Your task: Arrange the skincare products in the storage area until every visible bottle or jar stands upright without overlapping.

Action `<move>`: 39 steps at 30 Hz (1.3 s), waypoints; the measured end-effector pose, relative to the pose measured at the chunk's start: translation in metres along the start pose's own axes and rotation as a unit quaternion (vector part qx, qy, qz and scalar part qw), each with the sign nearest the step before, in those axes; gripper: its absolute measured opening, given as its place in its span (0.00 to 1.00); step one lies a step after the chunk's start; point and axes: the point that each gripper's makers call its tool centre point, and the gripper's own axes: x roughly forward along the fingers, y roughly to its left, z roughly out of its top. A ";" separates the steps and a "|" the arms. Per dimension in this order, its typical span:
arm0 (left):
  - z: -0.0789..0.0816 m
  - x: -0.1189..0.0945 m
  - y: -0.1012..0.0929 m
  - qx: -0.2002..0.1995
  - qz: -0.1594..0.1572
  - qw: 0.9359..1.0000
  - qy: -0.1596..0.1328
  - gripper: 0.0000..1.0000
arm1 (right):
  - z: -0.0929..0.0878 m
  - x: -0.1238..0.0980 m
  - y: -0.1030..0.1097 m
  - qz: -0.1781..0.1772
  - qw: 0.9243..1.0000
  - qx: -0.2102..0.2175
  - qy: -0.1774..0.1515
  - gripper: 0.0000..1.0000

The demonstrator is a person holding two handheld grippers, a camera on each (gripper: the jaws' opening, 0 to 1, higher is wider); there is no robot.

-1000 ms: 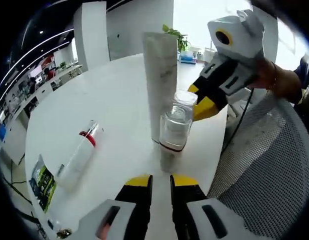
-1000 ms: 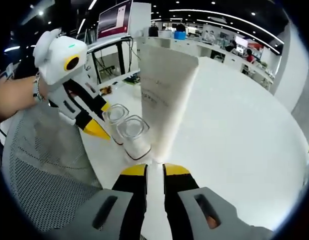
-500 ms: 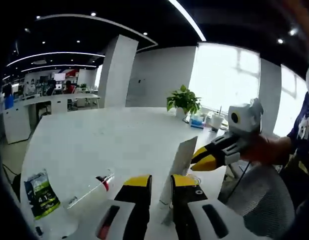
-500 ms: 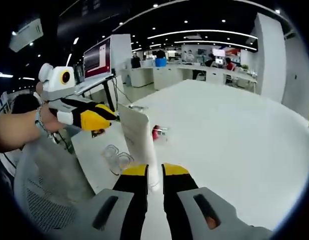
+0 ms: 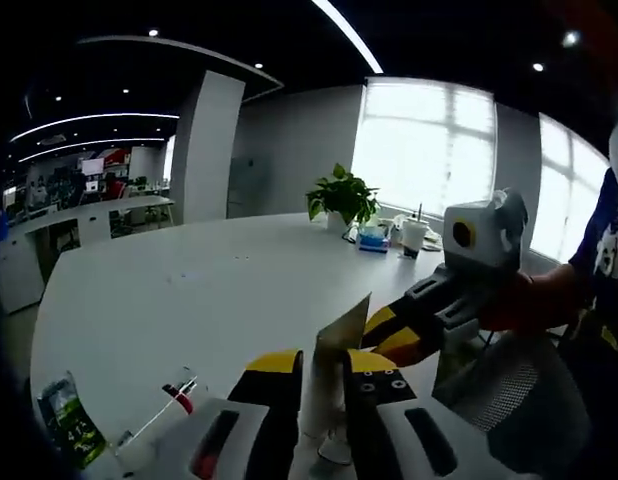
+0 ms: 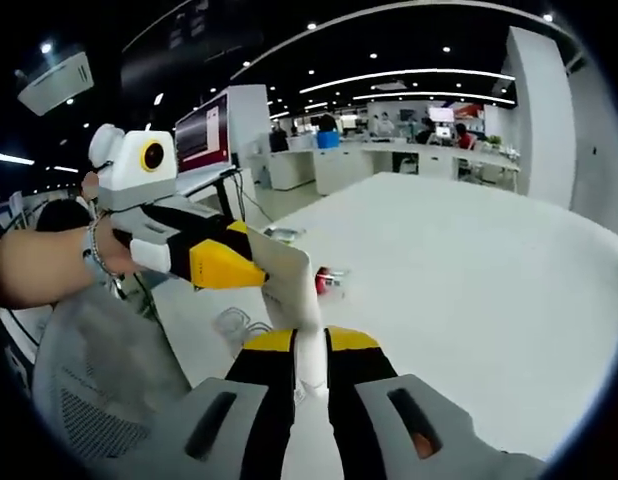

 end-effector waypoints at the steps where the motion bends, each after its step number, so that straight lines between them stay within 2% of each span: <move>1: 0.000 0.000 -0.001 0.000 0.000 1.000 -0.001 0.15 | 0.000 0.000 0.001 0.001 1.000 -0.002 0.000 0.09; 12: -0.001 -0.003 -0.002 0.010 0.010 1.000 -0.003 0.14 | 0.001 0.001 -0.001 -0.002 1.000 -0.014 -0.001 0.07; 18: -0.003 -0.006 0.002 0.014 0.016 1.000 0.001 0.16 | 0.001 0.000 -0.001 -0.002 1.000 -0.013 -0.002 0.07; 22: 0.002 -0.020 0.012 0.009 0.018 1.000 -0.008 0.19 | 0.001 -0.001 -0.002 -0.004 1.000 -0.011 -0.003 0.08; 25: 0.005 -0.031 0.033 0.014 0.044 0.999 -0.004 0.21 | 0.001 -0.002 -0.002 -0.004 1.000 -0.005 -0.004 0.08; 27: 0.004 -0.038 0.051 0.021 0.072 0.997 0.011 0.23 | 0.002 -0.003 -0.003 -0.005 1.000 -0.003 -0.005 0.08; 31: -0.008 -0.048 0.093 0.037 0.124 0.989 0.067 0.26 | 0.001 -0.004 -0.004 -0.007 1.000 0.002 -0.004 0.09; 36: -0.027 -0.052 0.129 0.055 0.149 0.978 0.136 0.34 | -0.001 -0.006 -0.011 -0.023 1.000 0.009 -0.002 0.09; 39: -0.043 -0.052 0.150 0.062 0.156 0.967 0.191 0.35 | -0.006 -0.006 -0.018 -0.036 0.999 0.018 0.008 0.10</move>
